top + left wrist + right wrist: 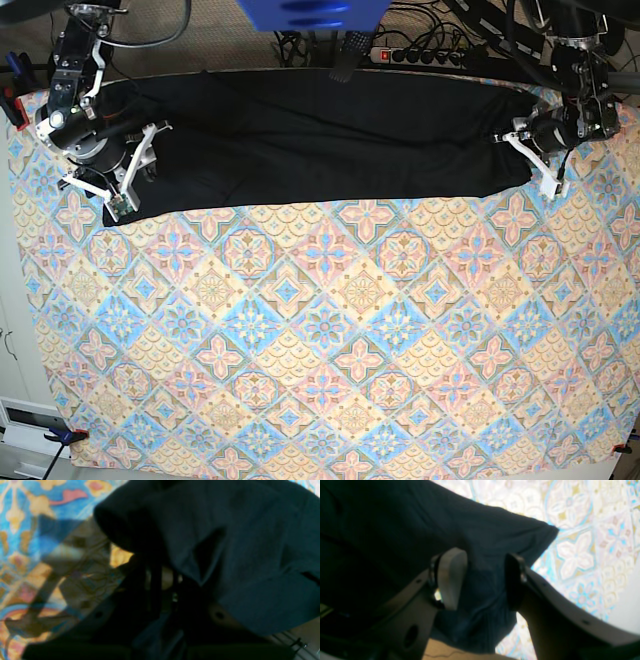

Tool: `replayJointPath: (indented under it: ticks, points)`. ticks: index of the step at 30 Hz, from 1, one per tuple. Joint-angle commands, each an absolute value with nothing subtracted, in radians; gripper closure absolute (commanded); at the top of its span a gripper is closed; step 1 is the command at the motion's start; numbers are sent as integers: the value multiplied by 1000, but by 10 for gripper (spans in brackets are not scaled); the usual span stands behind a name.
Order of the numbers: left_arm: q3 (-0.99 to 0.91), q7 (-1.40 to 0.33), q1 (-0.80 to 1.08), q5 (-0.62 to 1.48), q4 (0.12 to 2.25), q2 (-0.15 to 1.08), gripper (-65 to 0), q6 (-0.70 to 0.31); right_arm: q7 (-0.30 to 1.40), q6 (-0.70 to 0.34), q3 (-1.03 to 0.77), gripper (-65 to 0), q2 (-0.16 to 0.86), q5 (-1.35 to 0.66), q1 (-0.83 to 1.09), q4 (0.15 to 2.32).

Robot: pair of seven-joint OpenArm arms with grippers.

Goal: Fold the T-shirt properly
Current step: 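Grasp the folded end with the left gripper and fold it toward the right gripper, then release the folded end and reposition the left gripper at the strip's end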

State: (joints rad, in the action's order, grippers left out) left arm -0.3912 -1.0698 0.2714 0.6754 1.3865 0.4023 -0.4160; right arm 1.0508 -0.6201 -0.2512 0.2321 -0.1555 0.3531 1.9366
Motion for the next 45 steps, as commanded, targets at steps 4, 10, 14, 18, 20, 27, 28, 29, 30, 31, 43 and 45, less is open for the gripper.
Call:
replayJointPath:
  ticks: [4,10,14,18,20,27,28,29,30,31,43,45]
  points:
    - [-470,-1053,231,680,1388,492,0,-414,1038,-619,-257,-279,240,-163,348,1952]
    - [-553,-1040,194,680,1374,572,0,-414,1038,-619,-257,-279,240,-163,348,1952]
    - [-553,-1050,177,684,1380,601,0,-414,1036,-619,-257,-279,240,-163,349,1952]
    - [-547,-1129,213,688,1527,561,0,-414,1036,-619,-260,-279,240,-163,351,1952]
    - [-547,-1170,231,680,1641,495,0,-414,1036,-619,-263,-279,240,-163,352,1952]
    - [-449,-1287,251,679,1863,295,0,-414,1036,-619,-268,-279,245,-163,348,1954]
    - [-435,-1291,251,679,1868,272,0,-412,1036,-619,-272,-279,245,-163,348,1954]
    - [-427,-1293,251,679,1868,251,0,-412,1036,-619,-285,-279,245,-163,348,1954]
    - [-426,-1293,251,679,1868,229,0,-412,1036,-619,-295,-279,245,-163,348,1954]
    - [-424,-1293,249,679,1868,208,0,-412,1036,-619,-302,-279,245,-163,348,1954]
    - [-285,-1288,260,677,1863,82,-1,-412,1036,-619,-386,-281,246,-163,348,1954]
    - [-285,-1288,260,677,1854,76,-1,-412,1036,-619,-386,-281,246,-163,348,1954]
